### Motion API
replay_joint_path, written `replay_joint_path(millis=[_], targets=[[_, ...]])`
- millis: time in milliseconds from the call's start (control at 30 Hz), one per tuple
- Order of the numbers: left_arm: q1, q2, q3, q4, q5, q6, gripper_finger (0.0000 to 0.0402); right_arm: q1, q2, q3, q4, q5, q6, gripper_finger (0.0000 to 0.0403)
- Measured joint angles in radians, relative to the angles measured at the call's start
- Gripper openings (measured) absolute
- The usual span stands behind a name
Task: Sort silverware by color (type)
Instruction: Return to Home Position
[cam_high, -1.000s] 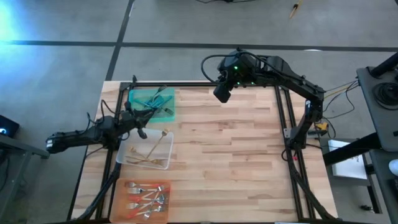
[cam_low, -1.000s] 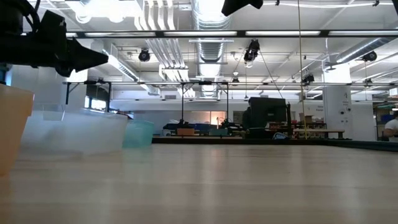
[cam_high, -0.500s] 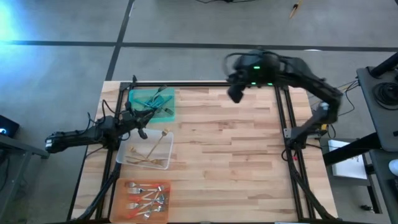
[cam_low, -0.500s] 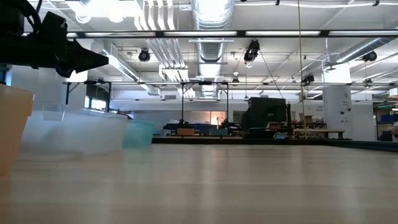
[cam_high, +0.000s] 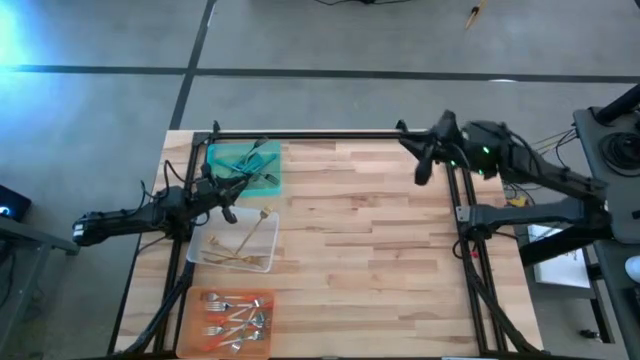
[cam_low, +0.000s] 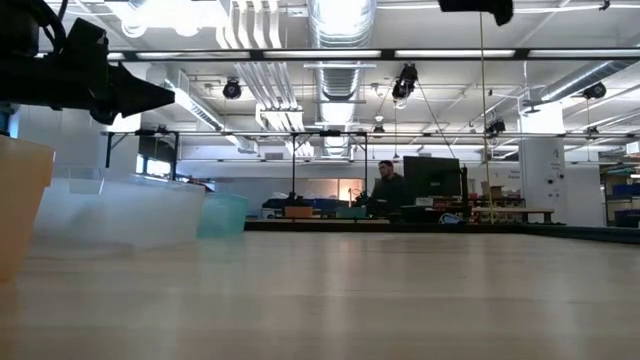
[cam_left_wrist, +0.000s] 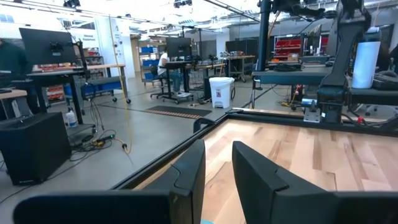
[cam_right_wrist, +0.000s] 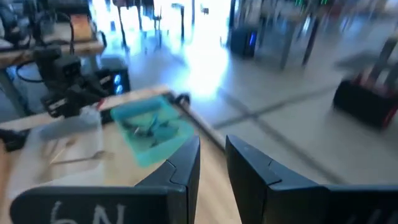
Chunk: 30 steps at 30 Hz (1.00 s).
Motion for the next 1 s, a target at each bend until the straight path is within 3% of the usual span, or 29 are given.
replay_joint_path(millis=[267,467,833,1000], targets=[[0.0,0.0,0.0,0.0,0.0,0.0,0.0064,-0.058,-0.346,-0.475,0.5,0.0,-0.123,0.0068],[0.0,0.0,0.0,0.0,0.0,0.0,0.0064,-0.087,-0.54,-0.747,0.715,0.003,-0.16,0.0068],[0.0,0.0,0.0,0.0,0.0,0.0,0.0064,-0.129,-0.777,-0.978,0.79,0.0,-0.299,0.0068],[-0.001,0.0,0.0,0.0,0.0,0.0,0.0064,-0.187,-0.777,-0.993,0.794,-0.003,-0.274,0.0068]])
